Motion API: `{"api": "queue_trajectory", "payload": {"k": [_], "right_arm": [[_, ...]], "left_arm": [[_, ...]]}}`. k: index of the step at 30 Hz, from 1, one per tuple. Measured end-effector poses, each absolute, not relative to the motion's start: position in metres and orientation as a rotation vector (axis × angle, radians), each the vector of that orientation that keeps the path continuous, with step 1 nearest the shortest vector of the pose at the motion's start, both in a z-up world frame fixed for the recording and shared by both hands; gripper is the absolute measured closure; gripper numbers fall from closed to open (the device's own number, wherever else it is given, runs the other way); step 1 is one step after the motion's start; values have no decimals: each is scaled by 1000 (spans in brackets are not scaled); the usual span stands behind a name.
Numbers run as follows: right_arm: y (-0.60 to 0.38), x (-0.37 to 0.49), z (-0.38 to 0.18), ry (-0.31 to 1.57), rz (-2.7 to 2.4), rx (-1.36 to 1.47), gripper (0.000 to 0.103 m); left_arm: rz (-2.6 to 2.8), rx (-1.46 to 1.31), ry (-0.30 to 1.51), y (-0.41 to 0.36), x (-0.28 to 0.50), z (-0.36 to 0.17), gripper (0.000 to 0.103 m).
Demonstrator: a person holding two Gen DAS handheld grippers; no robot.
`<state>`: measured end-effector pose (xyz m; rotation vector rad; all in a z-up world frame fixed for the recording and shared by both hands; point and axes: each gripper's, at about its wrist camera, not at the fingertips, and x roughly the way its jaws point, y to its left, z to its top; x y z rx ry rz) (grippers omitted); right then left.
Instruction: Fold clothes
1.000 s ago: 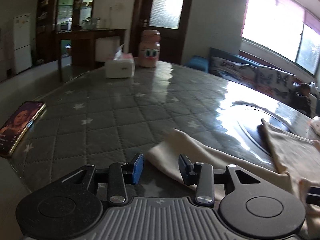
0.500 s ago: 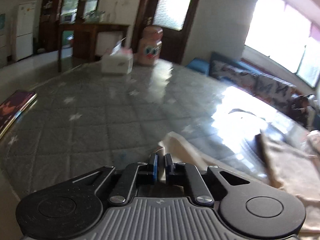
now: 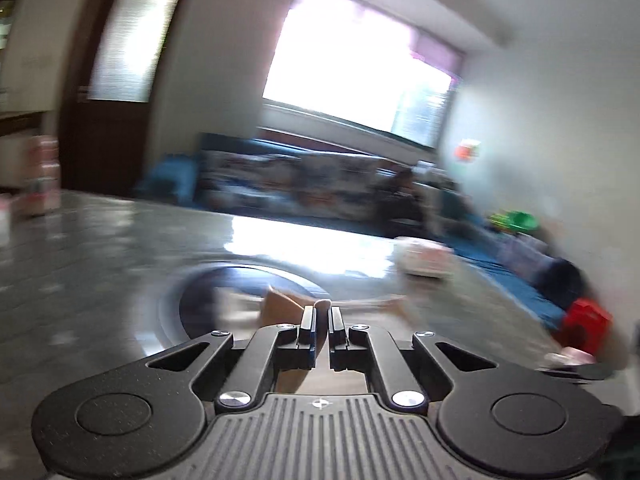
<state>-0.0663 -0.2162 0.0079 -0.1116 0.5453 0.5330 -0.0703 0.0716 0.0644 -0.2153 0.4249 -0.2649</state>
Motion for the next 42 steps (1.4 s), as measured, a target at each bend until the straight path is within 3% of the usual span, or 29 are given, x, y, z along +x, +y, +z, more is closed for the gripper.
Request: {"api": "queue_trajectory", "payload": {"k": [6, 12, 15, 20, 32, 42], "right_arm": [[-253, -69, -4, 582, 431, -48, 88], [-272, -69, -16, 617, 388, -10, 88], [-269, -67, -15, 616, 405, -6, 88], [-253, -61, -12, 612, 475, -11, 86], [-210, -34, -28, 645, 528, -95, 87], [-196, -46, -12, 578, 565, -162, 87]], "left_arm": [[-504, -176, 465, 2, -57, 54, 97], [-628, -90, 622, -32, -61, 14, 91], [-624, -69, 621, -19, -70, 12, 88], [-511, -16, 597, 22, -75, 19, 74], [-253, -37, 703, 97, -74, -10, 77], [-340, -68, 646, 81, -52, 4, 77]]}}
